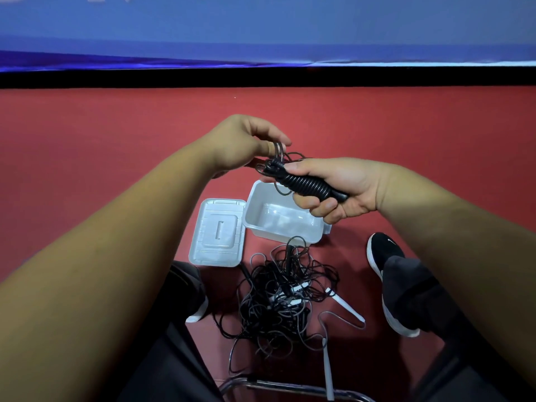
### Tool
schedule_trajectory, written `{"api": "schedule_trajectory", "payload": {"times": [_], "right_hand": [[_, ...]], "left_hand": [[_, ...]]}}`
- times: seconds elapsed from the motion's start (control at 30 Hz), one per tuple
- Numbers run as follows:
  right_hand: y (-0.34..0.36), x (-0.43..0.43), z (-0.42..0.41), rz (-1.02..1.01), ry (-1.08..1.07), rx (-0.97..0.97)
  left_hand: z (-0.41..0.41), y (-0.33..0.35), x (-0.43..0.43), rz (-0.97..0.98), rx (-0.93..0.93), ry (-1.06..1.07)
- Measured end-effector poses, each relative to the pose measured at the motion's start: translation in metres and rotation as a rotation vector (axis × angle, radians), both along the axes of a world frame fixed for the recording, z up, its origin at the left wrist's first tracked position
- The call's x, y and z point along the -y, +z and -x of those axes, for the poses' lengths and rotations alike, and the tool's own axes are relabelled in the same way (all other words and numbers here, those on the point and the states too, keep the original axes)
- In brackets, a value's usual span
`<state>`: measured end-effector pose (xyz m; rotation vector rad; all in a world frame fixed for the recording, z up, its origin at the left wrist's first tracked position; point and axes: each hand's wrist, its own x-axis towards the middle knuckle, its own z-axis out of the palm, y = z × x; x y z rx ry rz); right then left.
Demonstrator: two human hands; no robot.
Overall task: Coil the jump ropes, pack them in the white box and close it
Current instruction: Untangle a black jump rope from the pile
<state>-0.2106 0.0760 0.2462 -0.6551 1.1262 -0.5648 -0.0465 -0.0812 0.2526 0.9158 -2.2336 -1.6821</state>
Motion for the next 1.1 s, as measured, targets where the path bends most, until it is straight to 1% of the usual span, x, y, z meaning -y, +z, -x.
{"api": "schedule_trajectory", "payload": {"times": [0.1, 0.23, 0.3, 0.37, 0.5, 0.6, 0.8, 0.87, 0.97, 1.0, 1.03, 1.1], "right_hand": [[-0.003, 0.002, 0.002, 0.011, -0.021, -0.045], [-0.002, 0.003, 0.004, 0.002, -0.108, -0.144], [-0.002, 0.005, 0.005, 0.000, -0.174, -0.204], [-0.005, 0.008, 0.007, 0.006, -0.254, -0.274], [-0.015, 0.012, 0.007, -0.003, -0.415, -0.373], [-0.019, 0.014, 0.004, -0.010, -0.482, -0.371], [-0.018, 0.015, -0.004, 0.010, -0.525, -0.375], [-0.016, 0.014, -0.009, 0.020, -0.537, -0.369], [-0.015, 0.015, -0.015, 0.032, -0.568, -0.368], [-0.015, 0.015, -0.016, 0.035, -0.584, -0.369], [-0.015, 0.015, -0.016, 0.039, -0.600, -0.366], [-0.015, 0.015, -0.016, 0.052, -0.625, -0.352]], "left_hand": [[0.001, 0.002, 0.000, 0.053, -0.021, -0.015], [0.000, 0.006, 0.003, 0.299, -0.042, -0.064], [0.001, 0.007, 0.004, 0.364, -0.028, -0.085], [0.001, 0.007, 0.007, 0.405, 0.016, -0.095], [0.001, 0.006, 0.005, 0.588, 0.155, -0.140], [0.002, 0.005, 0.001, 0.536, 0.231, -0.134], [0.006, -0.001, -0.008, 0.478, 0.380, -0.209], [0.006, -0.004, -0.012, 0.489, 0.404, -0.198], [0.009, -0.007, -0.016, 0.492, 0.409, -0.123], [0.010, -0.006, -0.017, 0.449, 0.406, -0.102], [0.010, -0.006, -0.017, 0.349, 0.387, -0.095], [0.008, -0.003, -0.016, 0.079, 0.312, -0.103]]}}
